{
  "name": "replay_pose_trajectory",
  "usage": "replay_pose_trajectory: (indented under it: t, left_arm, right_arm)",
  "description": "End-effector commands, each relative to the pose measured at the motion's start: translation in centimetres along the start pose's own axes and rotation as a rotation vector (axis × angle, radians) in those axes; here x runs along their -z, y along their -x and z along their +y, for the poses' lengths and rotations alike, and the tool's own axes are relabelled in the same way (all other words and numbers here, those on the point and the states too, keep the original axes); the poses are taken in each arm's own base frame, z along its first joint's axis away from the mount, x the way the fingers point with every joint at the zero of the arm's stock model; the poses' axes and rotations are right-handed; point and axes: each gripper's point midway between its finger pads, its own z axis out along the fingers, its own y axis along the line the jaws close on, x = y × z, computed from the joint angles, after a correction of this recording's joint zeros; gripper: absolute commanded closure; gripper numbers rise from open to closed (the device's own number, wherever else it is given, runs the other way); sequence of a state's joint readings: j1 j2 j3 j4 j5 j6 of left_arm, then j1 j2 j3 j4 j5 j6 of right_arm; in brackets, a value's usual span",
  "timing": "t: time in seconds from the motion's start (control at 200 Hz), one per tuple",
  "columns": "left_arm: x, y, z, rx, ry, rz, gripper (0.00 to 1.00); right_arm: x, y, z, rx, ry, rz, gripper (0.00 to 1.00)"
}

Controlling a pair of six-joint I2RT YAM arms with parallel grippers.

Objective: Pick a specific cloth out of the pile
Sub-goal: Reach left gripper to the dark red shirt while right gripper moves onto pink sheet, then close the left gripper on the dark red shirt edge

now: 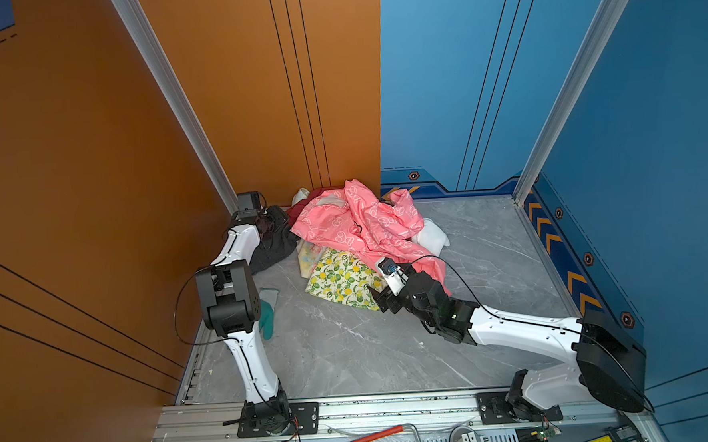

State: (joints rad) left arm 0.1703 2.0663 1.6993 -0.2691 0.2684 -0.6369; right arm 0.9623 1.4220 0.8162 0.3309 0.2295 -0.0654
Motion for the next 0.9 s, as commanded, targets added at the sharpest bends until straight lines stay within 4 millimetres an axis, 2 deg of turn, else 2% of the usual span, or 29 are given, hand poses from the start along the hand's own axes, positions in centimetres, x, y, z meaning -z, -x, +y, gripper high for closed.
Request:
replay_pose_trajectory:
  t: [0.0, 0.185, 0.315, 0.541, 0.896]
  left_arm:
    - [-0.6, 0.5, -0.9, -0.002, -0.050, 0.035, 0.33]
    - [-2.6, 1.5, -1.0, -0.009, -0.055, 0.040, 0.36]
    - [-3.8, 2.1, -1.9, -0.022, -0.078, 0.044, 0.37]
    - [-5.6, 2.9, -2.0, -0.057, -0.064, 0.039, 0.37]
    - [-7.2, 2.3, -2.5, -0.123, -0.060, 0.052, 0.37]
  right_arm:
    - [-0.9, 0.5, 2.6, 0.050, 0.111, 0.026, 0.13]
    - [-2.5, 1.0, 3.8, 0.100, 0.153, 0.056, 0.18]
    - [-2.9, 1.9, 4.3, 0.103, 0.170, 0.053, 0.19]
    - [-3.4, 2.2, 4.2, 0.116, 0.165, 0.066, 0.19]
    - [-3.8, 1.8, 3.4, 0.116, 0.125, 0.072, 0.17]
